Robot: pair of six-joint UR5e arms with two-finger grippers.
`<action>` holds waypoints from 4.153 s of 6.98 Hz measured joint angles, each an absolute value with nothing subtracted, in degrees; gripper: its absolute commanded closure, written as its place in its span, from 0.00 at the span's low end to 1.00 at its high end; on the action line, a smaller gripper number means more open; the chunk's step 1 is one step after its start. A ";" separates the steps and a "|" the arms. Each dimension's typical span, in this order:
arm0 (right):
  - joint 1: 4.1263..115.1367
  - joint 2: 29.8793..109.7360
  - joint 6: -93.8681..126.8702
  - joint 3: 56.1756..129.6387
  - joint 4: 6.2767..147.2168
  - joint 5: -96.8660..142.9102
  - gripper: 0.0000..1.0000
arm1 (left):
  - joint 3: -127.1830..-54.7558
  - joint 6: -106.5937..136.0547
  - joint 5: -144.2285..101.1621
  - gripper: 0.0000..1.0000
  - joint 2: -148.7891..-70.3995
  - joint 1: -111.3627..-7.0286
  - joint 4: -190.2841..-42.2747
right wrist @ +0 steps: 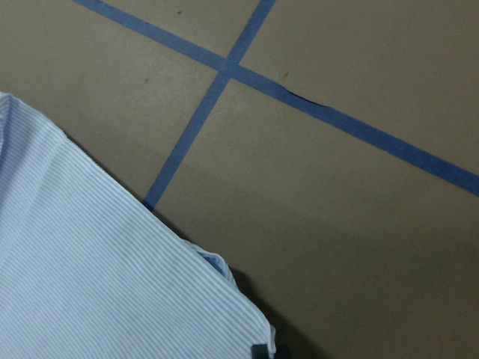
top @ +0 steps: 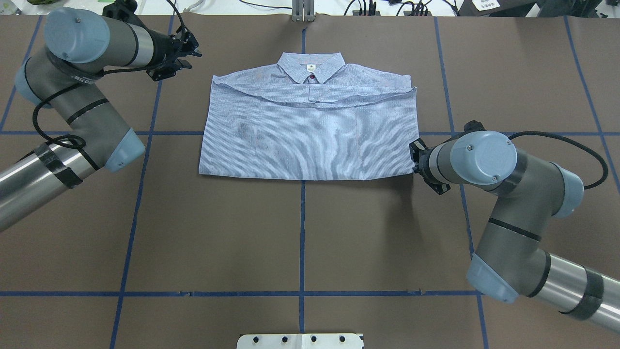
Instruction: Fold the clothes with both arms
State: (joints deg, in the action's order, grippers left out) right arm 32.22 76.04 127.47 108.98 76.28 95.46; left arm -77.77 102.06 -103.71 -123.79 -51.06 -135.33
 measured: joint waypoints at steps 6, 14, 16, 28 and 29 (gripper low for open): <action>-0.80 83.80 132.06 130.17 92.87 99.84 0.00 | -95.55 108.24 -106.65 0.49 -111.47 -40.17 -132.77; 16.61 75.19 133.48 128.23 93.46 95.08 0.00 | -101.23 118.17 -95.97 0.47 -111.56 -22.54 -117.85; 16.94 74.73 133.27 127.59 93.55 95.32 0.00 | -100.17 117.85 -95.82 0.53 -112.04 -22.20 -116.57; 18.98 72.46 133.07 127.61 97.78 95.73 0.00 | -70.80 102.55 -91.67 1.00 -127.66 -41.27 -132.36; 19.31 71.81 133.04 127.26 97.68 95.27 0.00 | -63.53 101.35 -91.69 0.55 -131.66 -43.12 -136.26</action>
